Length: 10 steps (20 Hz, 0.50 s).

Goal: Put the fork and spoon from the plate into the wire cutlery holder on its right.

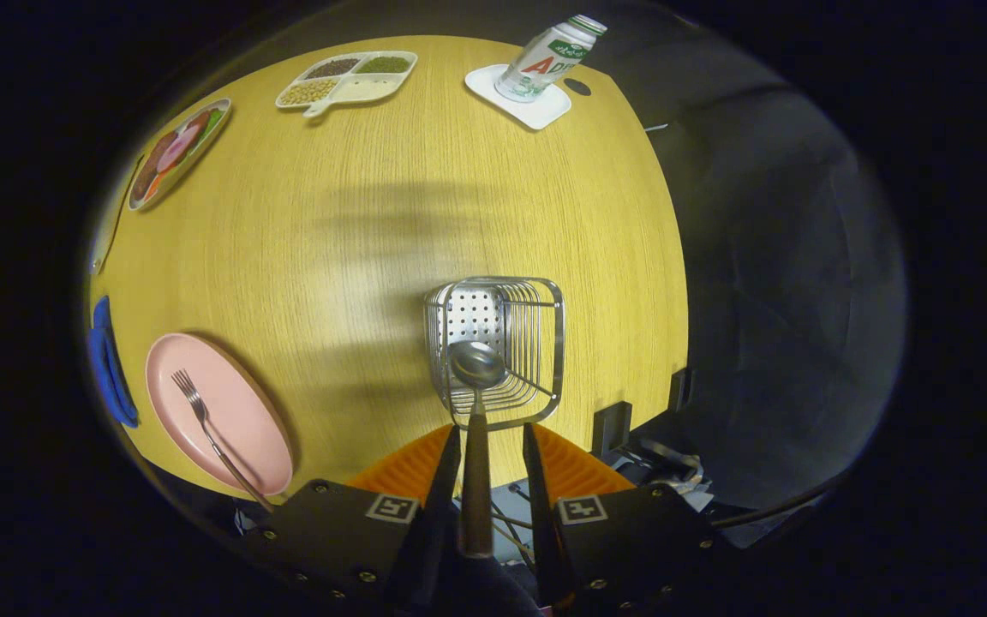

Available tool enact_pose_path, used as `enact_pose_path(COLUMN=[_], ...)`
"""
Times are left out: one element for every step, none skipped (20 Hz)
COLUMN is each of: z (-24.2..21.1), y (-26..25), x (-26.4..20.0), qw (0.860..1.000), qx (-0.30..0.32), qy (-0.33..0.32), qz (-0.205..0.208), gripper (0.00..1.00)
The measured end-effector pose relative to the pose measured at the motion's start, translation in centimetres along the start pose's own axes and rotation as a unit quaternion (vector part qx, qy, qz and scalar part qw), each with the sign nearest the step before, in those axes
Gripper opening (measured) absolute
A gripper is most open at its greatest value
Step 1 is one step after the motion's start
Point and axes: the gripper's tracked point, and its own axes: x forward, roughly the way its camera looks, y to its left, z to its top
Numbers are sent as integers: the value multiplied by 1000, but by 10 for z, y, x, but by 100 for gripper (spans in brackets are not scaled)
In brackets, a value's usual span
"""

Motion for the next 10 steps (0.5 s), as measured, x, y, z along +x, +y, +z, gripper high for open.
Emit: enact_pose_path(z=[4,7,7,8,10,11,12,13,14,15], y=[5,6,8,9,10,10,11,13,14,16], x=[-3,-4,-6,-9,-10,-12,-14,-15,-18,-20], qw=[1000,1000,999,999,999,999,999,999,998,998], qx=[6,12,18,20,21,20,20,19,18,17], qy=[-12,-20,-24,-27,-31,-36,-40,-46,-51,-57], qz=[10,14,17,19,19,20,21,21,21,19], gripper=[45,51,60,64,64,65,65,64,64,64])
